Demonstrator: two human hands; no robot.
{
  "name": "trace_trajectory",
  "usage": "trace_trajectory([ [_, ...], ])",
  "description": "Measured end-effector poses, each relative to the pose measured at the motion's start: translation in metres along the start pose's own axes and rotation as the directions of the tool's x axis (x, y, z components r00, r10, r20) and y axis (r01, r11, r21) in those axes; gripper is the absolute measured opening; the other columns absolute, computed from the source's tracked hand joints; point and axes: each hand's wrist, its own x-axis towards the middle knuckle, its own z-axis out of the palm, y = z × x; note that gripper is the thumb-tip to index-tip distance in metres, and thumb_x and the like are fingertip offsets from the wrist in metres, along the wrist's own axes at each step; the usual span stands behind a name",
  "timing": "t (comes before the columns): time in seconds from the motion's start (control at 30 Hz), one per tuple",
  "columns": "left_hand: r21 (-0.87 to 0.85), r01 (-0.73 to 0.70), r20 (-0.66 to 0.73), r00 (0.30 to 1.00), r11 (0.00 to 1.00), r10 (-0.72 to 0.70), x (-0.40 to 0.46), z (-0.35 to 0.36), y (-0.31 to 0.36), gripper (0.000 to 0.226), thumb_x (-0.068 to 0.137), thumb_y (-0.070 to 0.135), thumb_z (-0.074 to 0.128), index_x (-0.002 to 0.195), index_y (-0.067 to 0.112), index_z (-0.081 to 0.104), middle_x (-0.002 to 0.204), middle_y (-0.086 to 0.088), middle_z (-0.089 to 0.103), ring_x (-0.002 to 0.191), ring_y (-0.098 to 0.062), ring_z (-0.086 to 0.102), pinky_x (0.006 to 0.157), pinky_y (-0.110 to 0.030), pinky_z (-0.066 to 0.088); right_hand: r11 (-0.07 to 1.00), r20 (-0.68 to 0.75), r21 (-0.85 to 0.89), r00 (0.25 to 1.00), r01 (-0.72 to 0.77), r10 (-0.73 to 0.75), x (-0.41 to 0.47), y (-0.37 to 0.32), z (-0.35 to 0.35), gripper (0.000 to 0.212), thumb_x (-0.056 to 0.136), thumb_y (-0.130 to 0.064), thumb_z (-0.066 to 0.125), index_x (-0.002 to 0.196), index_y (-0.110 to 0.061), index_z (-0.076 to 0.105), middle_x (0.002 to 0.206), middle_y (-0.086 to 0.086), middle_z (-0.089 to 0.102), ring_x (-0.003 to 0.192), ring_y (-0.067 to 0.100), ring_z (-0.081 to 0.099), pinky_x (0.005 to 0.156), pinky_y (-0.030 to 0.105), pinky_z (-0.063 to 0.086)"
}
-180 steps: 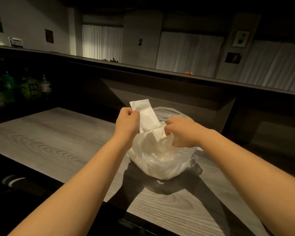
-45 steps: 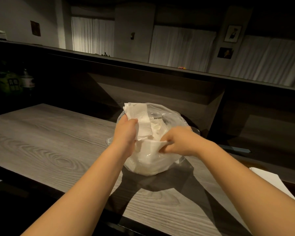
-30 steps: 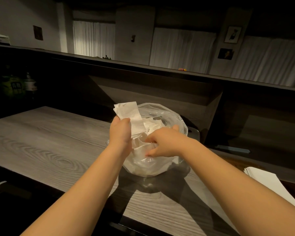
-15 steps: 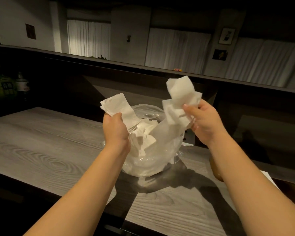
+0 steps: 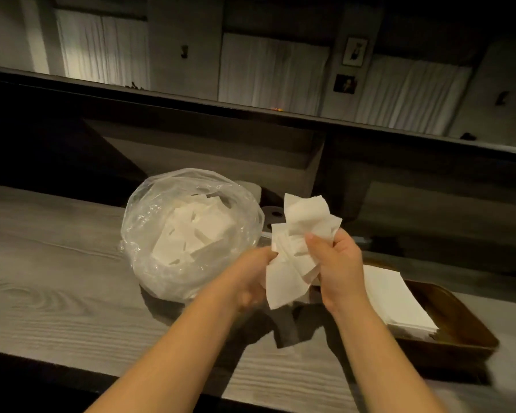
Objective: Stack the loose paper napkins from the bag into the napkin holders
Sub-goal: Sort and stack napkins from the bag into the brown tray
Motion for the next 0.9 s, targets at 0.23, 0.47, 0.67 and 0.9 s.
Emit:
trace_trajectory([
  [0.23,-0.026,0.117,0.133,0.985,0.993,-0.113,0.019,-0.035,-0.021,0.021,0.097,0.016,0.050,0.103,0.007,0.067,0.089,-0.010,0.074,0.077,-0.022,0.072,0.071,-0.033,0.058,0.984,0.102,-0.161,0.990,-0.080,0.097,-0.004,0.030,-0.017,0.025,0.089,-0.008,0.067,0.098,-0.031,0.064,0.095,-0.011,0.071,0.090,0.011,0.069,0.065,0.024,0.055],
  [0.47,0.183,0.103,0.247,0.958,0.978,-0.148,0.024,-0.053,-0.023,0.042,0.072,0.023,0.075,0.111,0.011,0.067,0.099,-0.009,0.075,0.087,-0.022,0.072,0.074,-0.033,0.057,0.977,0.064,-0.027,0.975,-0.212,0.213,-0.002,0.032,-0.022,0.025,0.090,-0.005,0.064,0.103,-0.026,0.063,0.101,-0.003,0.071,0.090,0.017,0.068,0.068,0.033,0.057],
  [0.67,0.345,0.049,0.272,0.951,0.937,-0.150,0.024,-0.056,-0.028,0.042,0.073,0.010,0.067,0.114,0.007,0.064,0.106,-0.009,0.074,0.096,-0.023,0.071,0.079,-0.035,0.058,0.994,-0.049,0.025,0.993,-0.105,0.106,-0.003,0.029,-0.020,0.019,0.094,-0.019,0.063,0.099,-0.037,0.058,0.100,-0.009,0.067,0.091,0.013,0.065,0.068,0.029,0.055],
  [0.9,0.272,0.054,0.246,0.961,0.961,-0.123,0.021,-0.056,-0.026,0.036,0.079,0.000,0.066,0.114,0.008,0.062,0.098,-0.008,0.075,0.091,-0.022,0.072,0.078,-0.034,0.057,0.970,-0.201,-0.054,0.949,0.237,-0.243,-0.012,0.012,-0.020,0.020,0.095,-0.031,0.060,0.103,-0.043,0.047,0.105,-0.020,0.058,0.095,0.005,0.063,0.072,0.020,0.056],
])
